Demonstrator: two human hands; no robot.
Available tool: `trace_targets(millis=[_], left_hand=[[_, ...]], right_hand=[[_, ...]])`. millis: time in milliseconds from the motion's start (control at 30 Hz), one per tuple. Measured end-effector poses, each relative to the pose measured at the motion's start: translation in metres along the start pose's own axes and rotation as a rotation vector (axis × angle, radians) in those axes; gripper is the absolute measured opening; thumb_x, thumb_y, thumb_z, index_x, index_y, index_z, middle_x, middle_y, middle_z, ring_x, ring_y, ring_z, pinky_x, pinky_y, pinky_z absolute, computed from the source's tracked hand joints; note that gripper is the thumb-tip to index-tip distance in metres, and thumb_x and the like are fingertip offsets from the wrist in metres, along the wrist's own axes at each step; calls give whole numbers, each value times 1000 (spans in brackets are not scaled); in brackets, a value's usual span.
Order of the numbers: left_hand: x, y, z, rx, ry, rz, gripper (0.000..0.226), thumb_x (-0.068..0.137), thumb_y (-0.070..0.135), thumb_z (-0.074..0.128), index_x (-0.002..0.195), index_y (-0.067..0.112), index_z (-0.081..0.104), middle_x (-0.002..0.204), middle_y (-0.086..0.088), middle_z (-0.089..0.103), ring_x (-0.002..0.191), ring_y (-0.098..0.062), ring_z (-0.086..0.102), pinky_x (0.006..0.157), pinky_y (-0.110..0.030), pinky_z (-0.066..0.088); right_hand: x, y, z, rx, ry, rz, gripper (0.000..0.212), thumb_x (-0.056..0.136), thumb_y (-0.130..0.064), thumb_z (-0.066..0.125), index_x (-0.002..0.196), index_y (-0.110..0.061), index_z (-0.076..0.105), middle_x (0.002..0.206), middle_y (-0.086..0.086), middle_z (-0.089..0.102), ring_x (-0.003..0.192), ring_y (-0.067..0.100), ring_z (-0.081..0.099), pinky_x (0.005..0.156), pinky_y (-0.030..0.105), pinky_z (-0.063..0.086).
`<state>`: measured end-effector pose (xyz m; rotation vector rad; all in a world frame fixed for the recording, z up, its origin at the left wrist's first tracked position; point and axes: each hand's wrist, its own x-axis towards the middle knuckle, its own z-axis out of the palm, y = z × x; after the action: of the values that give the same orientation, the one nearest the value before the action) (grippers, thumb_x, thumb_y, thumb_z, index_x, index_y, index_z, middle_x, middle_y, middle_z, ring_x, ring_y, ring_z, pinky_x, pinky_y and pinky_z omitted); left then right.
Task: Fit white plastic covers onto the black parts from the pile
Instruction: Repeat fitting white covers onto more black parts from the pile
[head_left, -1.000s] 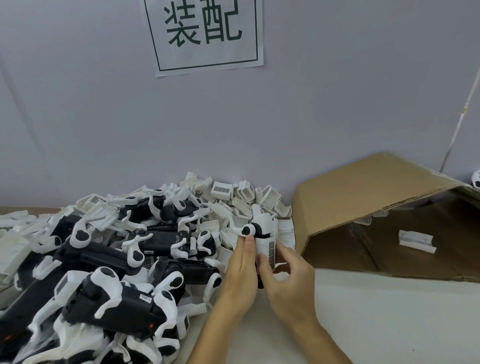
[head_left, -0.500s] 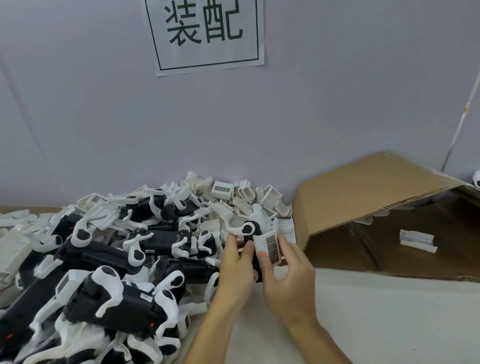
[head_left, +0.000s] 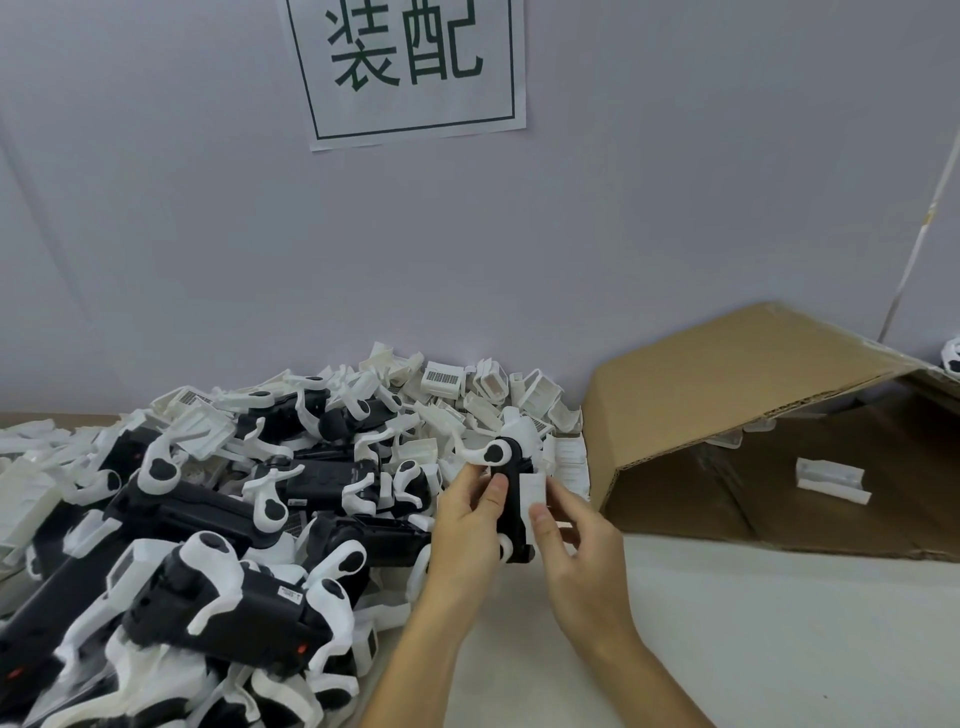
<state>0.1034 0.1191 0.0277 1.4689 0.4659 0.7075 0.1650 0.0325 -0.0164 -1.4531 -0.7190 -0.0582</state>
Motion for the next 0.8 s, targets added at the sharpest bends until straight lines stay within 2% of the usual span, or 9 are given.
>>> trace_targets(millis=[133,233,300,433,467,567,667,733,800], left_hand=[[1,-3,0,36,-18,21,25,104,6,46,100,10,71,93,-7,77,93,-20,73,84,-34,57],[1,-3,2,38,-21,28,27,104,7,46,100,13,72,94,-2,78,95,-17,72,85,-27,57],[1,-3,2,33,-13,38,28,104,6,45,99,13,72,95,-3,77,95,-16,72,84,-24,56],[2,-3,-2,19,19,47,31,106,7,42,102,17,71,96,3,78,95,-12,72,83,-22,56],[2,-3,-2,37,20,54,31,106,7,41,102,17,71,96,2,78,96,-14,72,85,-25,56],[2,-7,3,92,16,75,28,105,7,43,99,12,70,97,-8,76,100,-28,69,94,-45,54],[4,-11,5,82,15,60,27,105,8,43,99,11,69,99,-13,75,102,-33,68,98,-51,51],[4,-11,4,72,8,59,29,106,8,42,101,12,70,100,-10,75,103,-31,68,96,-47,53],[3,-8,5,55,-8,61,31,106,8,41,103,18,70,99,-2,77,102,-22,70,89,-33,56]], right_hand=[[0,-2,0,-12,22,-39,38,97,-16,64,103,-53,62,102,-30,69,96,0,67,72,9,50],[1,-1,2,-50,28,-77,30,95,-24,65,106,-52,62,100,-25,70,93,4,68,74,14,52],[1,0,2,-48,21,-67,27,94,-29,65,108,-51,62,101,-26,69,93,4,68,73,12,52],[2,2,-3,30,-41,5,31,90,-22,74,112,-43,67,102,-22,73,93,4,69,70,10,50],[2,3,-3,29,-46,5,31,89,-22,75,111,-43,68,102,-20,74,94,5,69,72,11,50],[1,1,1,34,12,9,29,90,-25,72,112,-42,68,103,-18,73,97,4,68,73,11,50],[1,2,0,38,22,12,31,89,-29,71,119,-33,69,109,-14,72,102,4,67,77,16,54],[2,3,-2,69,17,21,37,87,-30,73,123,-24,70,112,-11,73,105,7,68,86,24,55],[1,4,-4,110,34,24,45,83,-34,73,125,-19,69,113,-9,73,108,9,68,90,29,55]])
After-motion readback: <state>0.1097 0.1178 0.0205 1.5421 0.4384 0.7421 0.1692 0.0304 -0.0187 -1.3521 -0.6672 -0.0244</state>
